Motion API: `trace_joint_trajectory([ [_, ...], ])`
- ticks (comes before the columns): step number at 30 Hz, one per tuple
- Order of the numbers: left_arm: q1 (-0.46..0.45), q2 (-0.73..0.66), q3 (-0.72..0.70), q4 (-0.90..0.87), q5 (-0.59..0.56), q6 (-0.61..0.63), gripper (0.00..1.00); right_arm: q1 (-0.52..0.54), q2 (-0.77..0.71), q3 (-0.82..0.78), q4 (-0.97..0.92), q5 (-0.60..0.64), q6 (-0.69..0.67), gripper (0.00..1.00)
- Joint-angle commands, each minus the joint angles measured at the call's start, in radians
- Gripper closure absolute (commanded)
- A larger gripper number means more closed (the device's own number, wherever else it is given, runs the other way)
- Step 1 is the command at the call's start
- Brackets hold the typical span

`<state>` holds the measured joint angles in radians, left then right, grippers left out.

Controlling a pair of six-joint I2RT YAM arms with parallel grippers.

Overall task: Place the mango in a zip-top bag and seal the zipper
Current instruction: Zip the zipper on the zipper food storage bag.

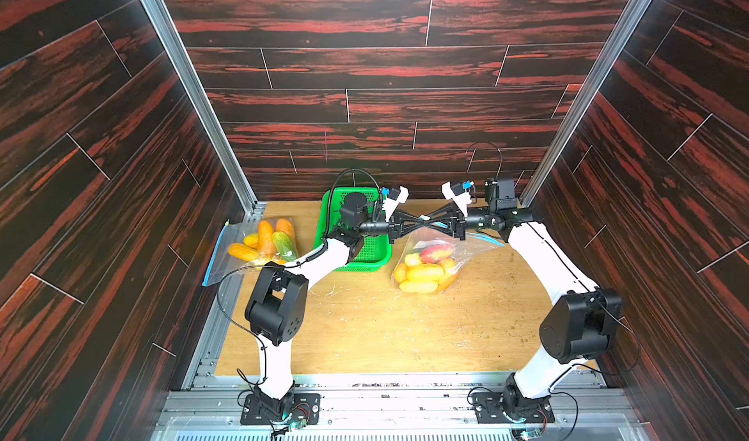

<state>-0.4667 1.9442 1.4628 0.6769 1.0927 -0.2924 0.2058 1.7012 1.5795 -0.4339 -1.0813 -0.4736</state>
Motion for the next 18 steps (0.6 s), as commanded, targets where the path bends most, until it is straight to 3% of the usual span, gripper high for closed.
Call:
trace_joint_trajectory([
  [1, -0.003, -0.002, 0.033, 0.054, 0.006, -0.012, 1.00, 0.017, 0.014, 0.031, 0.005, -0.025, 0.016, 0.89],
  [7, -0.001, -0.004, 0.031, 0.046, 0.001, -0.009, 1.00, 0.019, 0.009, 0.027, 0.017, -0.032, 0.020, 1.00],
  [14, 0.000, -0.008, 0.025, 0.033, -0.026, -0.014, 1.00, 0.018, -0.015, 0.005, 0.026, -0.038, 0.014, 1.00],
  [18, 0.003, -0.014, 0.016, 0.030, -0.097, -0.049, 1.00, 0.017, -0.033, -0.022, 0.022, -0.009, 0.002, 1.00],
])
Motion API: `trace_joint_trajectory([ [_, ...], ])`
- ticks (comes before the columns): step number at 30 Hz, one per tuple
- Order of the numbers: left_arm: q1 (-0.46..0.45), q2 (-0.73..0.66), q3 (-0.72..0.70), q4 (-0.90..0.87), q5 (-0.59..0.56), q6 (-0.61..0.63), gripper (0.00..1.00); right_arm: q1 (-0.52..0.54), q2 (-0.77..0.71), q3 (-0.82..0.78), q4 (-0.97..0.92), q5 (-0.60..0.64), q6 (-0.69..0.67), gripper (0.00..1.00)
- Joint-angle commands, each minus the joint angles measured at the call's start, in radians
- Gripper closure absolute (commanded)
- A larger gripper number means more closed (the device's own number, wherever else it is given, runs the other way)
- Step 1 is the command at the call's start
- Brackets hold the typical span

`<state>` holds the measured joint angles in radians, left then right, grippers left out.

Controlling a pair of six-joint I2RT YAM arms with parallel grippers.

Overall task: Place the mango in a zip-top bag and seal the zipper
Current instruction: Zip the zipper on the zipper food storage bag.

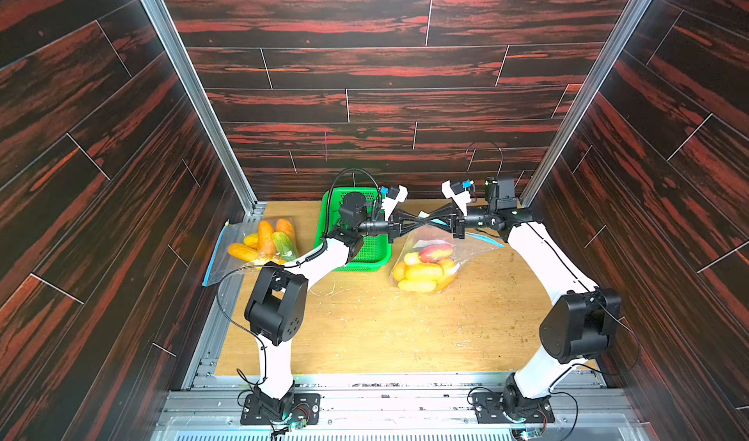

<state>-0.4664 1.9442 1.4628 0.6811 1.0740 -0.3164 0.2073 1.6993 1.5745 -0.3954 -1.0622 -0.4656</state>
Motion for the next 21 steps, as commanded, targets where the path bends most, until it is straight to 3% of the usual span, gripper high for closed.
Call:
trace_joint_trajectory([
  [1, 0.006, -0.014, 0.018, 0.028, -0.089, -0.039, 1.00, 0.012, -0.033, -0.021, -0.022, -0.020, -0.009, 1.00],
  [6, 0.014, -0.010, 0.010, 0.072, -0.138, -0.096, 1.00, -0.001, -0.051, -0.050, -0.028, -0.013, -0.010, 1.00],
  [19, 0.019, -0.014, 0.001, 0.072, -0.181, -0.096, 1.00, -0.023, -0.085, -0.091, -0.020, -0.021, -0.004, 1.00],
  [21, 0.019, -0.008, 0.002, 0.087, -0.152, -0.095, 1.00, -0.019, -0.083, -0.089, -0.006, -0.054, 0.008, 0.85],
])
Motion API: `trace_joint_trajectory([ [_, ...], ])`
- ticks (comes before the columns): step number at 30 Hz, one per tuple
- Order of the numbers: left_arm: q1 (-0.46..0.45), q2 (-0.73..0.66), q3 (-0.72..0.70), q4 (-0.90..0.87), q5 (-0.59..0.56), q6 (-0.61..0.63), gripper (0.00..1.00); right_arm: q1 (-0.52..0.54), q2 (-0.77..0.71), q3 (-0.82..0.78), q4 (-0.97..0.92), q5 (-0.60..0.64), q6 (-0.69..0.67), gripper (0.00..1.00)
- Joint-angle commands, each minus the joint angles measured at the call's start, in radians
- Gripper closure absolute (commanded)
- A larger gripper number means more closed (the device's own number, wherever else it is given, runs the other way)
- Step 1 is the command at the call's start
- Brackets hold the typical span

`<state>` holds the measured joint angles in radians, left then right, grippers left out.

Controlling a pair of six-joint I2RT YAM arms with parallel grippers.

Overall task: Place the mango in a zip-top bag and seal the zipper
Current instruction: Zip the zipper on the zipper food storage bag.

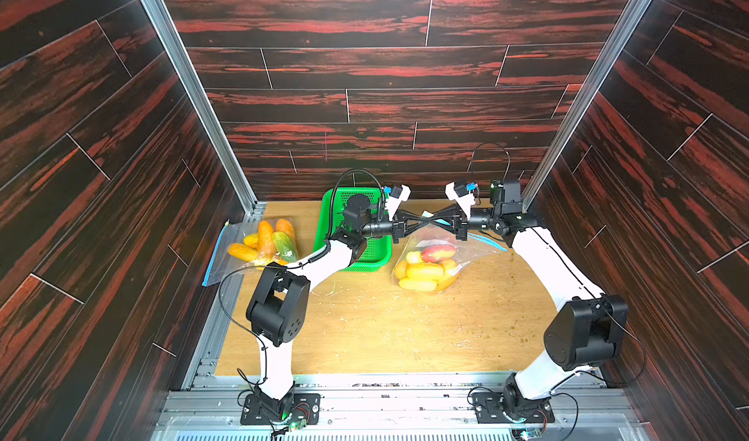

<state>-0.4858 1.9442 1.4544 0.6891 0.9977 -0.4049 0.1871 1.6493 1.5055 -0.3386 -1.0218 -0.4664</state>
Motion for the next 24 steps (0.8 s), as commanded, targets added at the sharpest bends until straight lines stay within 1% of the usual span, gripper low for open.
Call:
trace_joint_trajectory([
  [1, 0.038, -0.005, 0.011, 0.098, -0.059, -0.007, 1.00, 0.006, -0.033, -0.015, -0.054, -0.107, 0.015, 0.83],
  [4, 0.029, 0.008, 0.023, 0.113, -0.024, -0.018, 1.00, 0.025, -0.015, 0.017, -0.048, -0.116, 0.025, 0.69],
  [6, 0.026, 0.012, 0.031, 0.113, -0.005, -0.024, 1.00, 0.031, 0.004, 0.042, -0.048, -0.101, 0.036, 0.61],
  [7, 0.024, 0.011, 0.030, 0.114, 0.000, -0.022, 1.00, 0.032, 0.011, 0.053, -0.048, -0.092, 0.043, 0.60],
  [10, 0.024, 0.006, 0.027, 0.103, 0.003, -0.009, 1.00, 0.035, 0.025, 0.067, -0.027, -0.084, 0.060, 0.60],
  [13, 0.024, 0.006, 0.028, 0.104, 0.014, -0.008, 1.00, 0.044, 0.032, 0.069, 0.002, -0.049, 0.079, 0.60],
  [20, 0.024, 0.010, 0.030, 0.133, 0.022, -0.039, 1.00, 0.074, 0.046, 0.074, 0.015, 0.076, 0.055, 0.60],
  [24, 0.023, 0.009, 0.030, 0.136, 0.025, -0.043, 1.00, 0.077, 0.033, 0.047, 0.069, 0.138, 0.064, 0.66],
])
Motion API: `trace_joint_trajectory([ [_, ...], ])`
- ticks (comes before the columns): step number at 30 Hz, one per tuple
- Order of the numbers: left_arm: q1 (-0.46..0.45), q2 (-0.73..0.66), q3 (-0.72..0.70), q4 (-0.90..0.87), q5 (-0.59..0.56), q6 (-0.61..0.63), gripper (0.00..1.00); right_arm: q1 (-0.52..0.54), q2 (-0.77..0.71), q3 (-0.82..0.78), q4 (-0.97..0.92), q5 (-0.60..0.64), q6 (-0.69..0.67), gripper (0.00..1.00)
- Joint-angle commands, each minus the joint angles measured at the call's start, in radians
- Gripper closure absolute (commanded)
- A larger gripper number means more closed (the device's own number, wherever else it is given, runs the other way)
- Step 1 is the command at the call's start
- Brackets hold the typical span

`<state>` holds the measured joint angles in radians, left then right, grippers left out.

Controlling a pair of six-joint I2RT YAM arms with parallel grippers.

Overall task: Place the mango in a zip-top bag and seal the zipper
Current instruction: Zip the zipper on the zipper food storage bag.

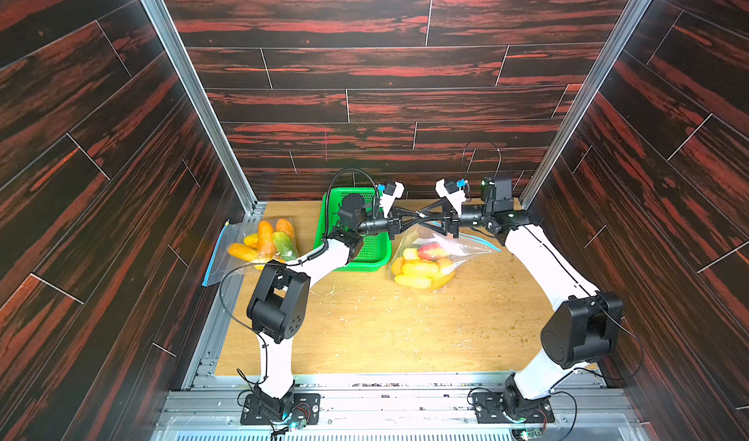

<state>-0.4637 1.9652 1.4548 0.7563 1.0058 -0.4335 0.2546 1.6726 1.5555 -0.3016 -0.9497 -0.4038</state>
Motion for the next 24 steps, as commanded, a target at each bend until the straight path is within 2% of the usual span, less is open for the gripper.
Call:
trace_joint_trajectory([
  [1, 0.000, -0.012, 0.029, 0.068, 0.017, -0.015, 1.00, 0.011, -0.001, -0.023, 0.059, 0.077, 0.001, 0.69],
  [5, 0.000, -0.012, 0.027, 0.069, 0.021, -0.016, 1.00, 0.024, -0.036, -0.090, 0.156, 0.140, -0.012, 0.83],
  [9, 0.000, -0.012, 0.026, 0.069, 0.021, -0.015, 1.00, 0.024, -0.048, -0.100, 0.182, 0.104, 0.000, 0.90],
  [14, 0.000, -0.011, 0.027, 0.066, 0.019, -0.013, 1.00, 0.023, -0.059, -0.103, 0.194, 0.076, 0.015, 0.87],
  [18, 0.003, -0.018, 0.019, 0.064, 0.011, -0.005, 1.00, 0.023, -0.067, -0.106, 0.185, 0.077, 0.007, 1.00],
  [24, 0.007, -0.043, -0.002, -0.017, -0.043, 0.056, 1.00, 0.008, -0.073, -0.068, 0.072, 0.064, -0.035, 1.00],
])
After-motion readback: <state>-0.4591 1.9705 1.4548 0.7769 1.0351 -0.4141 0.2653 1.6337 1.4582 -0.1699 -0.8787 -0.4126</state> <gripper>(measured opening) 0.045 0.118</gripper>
